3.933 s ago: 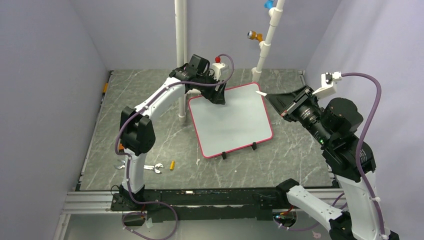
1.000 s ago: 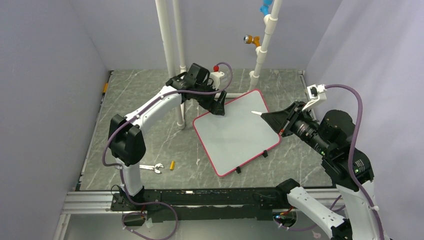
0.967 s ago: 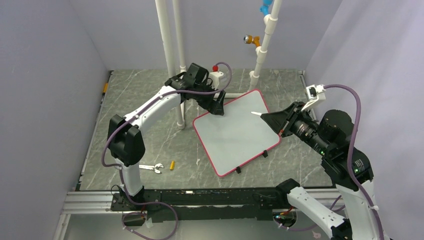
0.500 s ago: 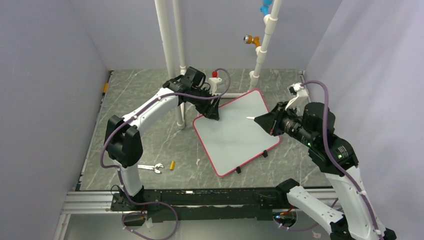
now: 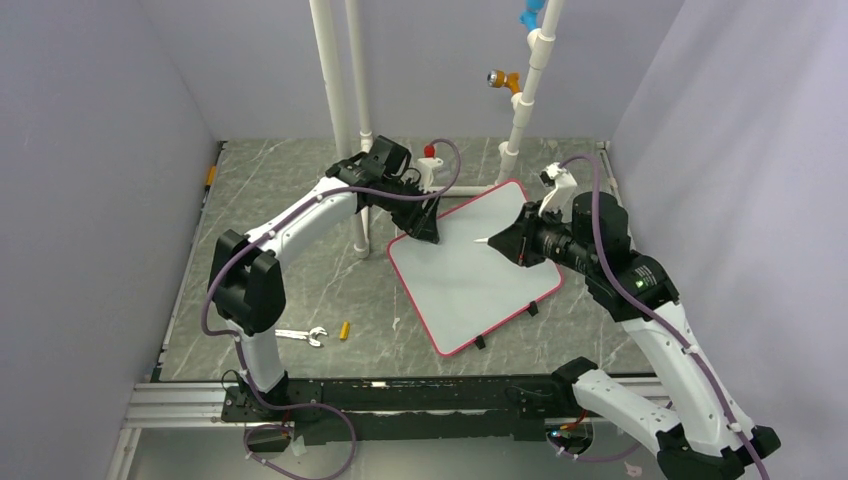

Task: Write a sentence on the whiteboard
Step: Hold the whiteboard at the center of the board, then write a sentence on the whiteboard.

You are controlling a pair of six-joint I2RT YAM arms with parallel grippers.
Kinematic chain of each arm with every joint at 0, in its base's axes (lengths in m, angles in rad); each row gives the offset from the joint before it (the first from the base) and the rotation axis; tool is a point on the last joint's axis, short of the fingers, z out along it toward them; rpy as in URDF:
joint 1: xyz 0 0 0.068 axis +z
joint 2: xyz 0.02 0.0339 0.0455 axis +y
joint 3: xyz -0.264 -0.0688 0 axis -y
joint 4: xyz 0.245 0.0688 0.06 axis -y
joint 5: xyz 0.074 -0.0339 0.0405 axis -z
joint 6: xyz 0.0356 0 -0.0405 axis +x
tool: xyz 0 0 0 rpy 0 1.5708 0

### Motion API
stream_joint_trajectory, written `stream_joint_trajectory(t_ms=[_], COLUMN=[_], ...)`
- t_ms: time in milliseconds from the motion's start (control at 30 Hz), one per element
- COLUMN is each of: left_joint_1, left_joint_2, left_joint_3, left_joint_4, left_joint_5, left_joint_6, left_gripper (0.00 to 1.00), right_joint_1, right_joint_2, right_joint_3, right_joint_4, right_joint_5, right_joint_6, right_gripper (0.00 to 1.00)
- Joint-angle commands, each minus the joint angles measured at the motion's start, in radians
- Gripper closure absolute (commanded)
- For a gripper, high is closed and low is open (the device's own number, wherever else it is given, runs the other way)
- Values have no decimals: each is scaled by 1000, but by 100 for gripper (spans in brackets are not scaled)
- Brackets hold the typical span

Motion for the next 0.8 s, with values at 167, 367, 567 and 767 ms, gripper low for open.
stream_joint_trajectory(t_ms=[167, 367, 567, 767], left_joint_1=[5, 4, 0, -15], left_joint_2=[16, -7, -47, -79], left_joint_3=[-5, -3, -8, -8], left_joint_4=[5, 11, 24, 35], left_joint_5=[58, 53, 48, 12], left_joint_6=[-14, -20, -33, -69], left_gripper=[46, 68, 89, 100], right_joint_1=[3, 8, 12, 52], right_joint_2=[23, 15, -1, -29], right_joint_3=[-32, -64, -79, -127], right_joint_4=[126, 132, 119, 149], right_joint_5=[-58, -52, -62, -50], right_joint_6=[-58, -55, -74, -64], right_gripper=[100, 100, 100, 100])
